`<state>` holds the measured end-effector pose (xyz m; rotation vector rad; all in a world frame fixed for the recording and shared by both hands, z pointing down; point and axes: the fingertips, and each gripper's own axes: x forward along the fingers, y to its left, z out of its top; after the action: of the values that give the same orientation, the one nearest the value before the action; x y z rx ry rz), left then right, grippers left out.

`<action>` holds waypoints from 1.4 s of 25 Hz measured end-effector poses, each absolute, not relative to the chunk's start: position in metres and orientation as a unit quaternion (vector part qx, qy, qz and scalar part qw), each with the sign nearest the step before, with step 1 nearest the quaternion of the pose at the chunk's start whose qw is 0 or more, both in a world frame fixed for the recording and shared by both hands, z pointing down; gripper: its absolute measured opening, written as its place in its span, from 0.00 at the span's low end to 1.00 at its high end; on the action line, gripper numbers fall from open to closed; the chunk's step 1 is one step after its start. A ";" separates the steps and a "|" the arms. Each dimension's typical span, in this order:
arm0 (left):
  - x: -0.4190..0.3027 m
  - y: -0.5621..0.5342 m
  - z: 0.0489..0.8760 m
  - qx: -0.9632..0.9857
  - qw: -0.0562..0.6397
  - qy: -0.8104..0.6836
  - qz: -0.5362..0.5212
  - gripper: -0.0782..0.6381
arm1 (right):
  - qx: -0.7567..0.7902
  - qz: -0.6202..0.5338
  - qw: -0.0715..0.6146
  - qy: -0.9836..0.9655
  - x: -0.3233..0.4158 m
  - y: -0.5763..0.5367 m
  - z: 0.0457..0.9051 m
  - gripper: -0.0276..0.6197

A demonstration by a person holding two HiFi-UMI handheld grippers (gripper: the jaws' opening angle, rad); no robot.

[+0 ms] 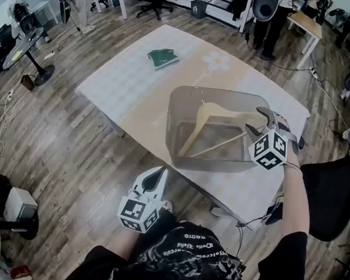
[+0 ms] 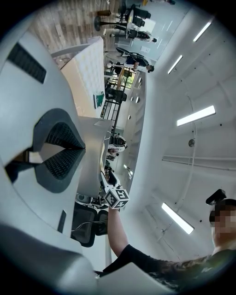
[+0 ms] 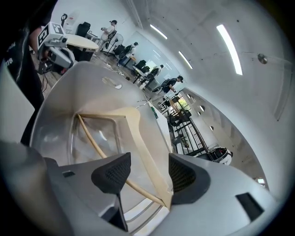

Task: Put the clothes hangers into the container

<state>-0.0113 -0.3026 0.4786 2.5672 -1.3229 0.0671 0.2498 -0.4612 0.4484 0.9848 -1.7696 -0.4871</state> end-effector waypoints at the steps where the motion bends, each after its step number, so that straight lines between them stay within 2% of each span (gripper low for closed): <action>1: -0.011 -0.300 0.477 0.883 0.125 -0.452 0.022 0.14 | 0.415 -0.199 0.494 -0.738 0.247 -0.457 0.443 0.45; 19: 0.010 -0.228 0.475 0.899 0.114 -0.423 0.020 0.14 | 0.553 -0.136 0.245 -0.785 0.249 -0.320 0.372 0.44; 30: 0.031 -0.186 0.483 0.909 0.107 -0.403 0.031 0.14 | 0.619 -0.065 0.125 -0.773 0.244 -0.227 0.416 0.43; 35: 0.035 -0.180 0.487 0.907 0.109 -0.406 0.031 0.14 | 0.630 -0.017 0.116 -0.768 0.236 -0.201 0.461 0.43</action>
<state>0.0353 -0.1805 0.4875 2.6667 -1.1935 0.0921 0.2364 -0.2014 0.4611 1.8456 -2.2491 -0.0497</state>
